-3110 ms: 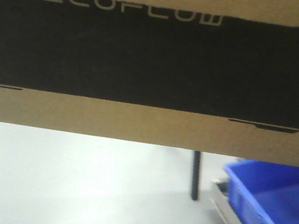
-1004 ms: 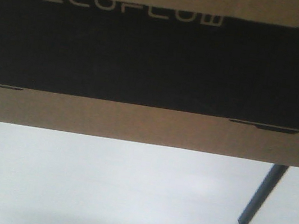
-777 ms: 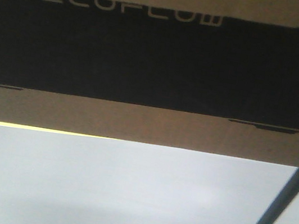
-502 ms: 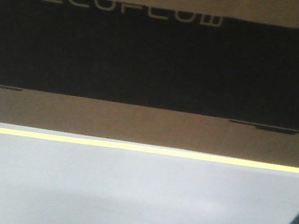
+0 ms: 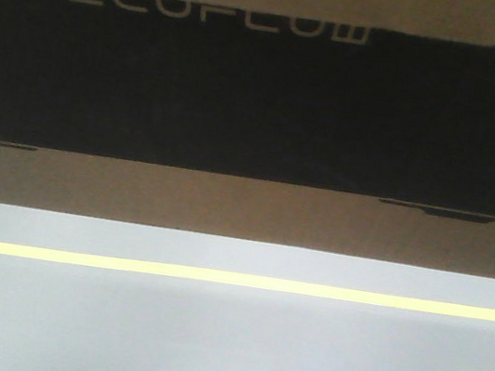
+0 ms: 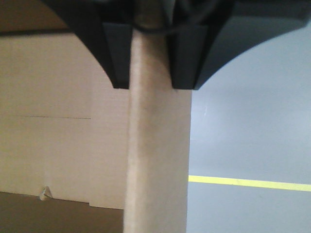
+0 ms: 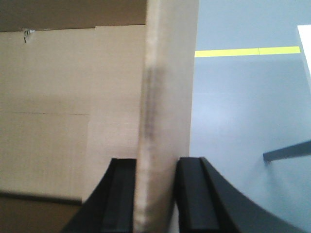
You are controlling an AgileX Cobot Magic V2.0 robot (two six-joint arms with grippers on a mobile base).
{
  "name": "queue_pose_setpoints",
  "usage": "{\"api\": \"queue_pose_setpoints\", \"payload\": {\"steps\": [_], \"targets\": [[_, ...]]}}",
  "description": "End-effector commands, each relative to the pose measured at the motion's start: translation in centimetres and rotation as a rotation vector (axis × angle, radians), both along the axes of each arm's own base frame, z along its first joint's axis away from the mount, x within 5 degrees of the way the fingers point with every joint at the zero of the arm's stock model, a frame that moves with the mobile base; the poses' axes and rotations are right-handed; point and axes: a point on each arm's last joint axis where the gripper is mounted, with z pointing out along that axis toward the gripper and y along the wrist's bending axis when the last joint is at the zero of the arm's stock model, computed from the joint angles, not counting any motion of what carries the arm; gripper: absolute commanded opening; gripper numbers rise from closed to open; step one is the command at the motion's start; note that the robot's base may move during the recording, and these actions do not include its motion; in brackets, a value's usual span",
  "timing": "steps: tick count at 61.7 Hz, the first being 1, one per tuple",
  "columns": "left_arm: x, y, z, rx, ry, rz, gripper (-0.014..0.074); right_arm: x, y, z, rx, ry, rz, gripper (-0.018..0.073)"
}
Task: Grab box from left shelf to table start
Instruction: 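Drive across the floor carrying the box in both grippers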
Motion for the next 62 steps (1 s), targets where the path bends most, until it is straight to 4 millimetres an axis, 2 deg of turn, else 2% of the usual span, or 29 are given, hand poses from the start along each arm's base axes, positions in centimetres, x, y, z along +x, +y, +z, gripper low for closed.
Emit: {"api": "queue_pose_setpoints", "payload": {"steps": [1,62], "targets": [[-0.24,-0.05,2.47,-0.076,-0.2,-0.001,-0.0054,0.27,-1.03,1.76,-0.082,-0.15,-0.077,0.0026],[-0.19,-0.03,2.64,-0.078,-0.22,0.001,-0.0054,0.27,-1.03,1.76,-0.082,-0.15,-0.077,0.0026]]}}
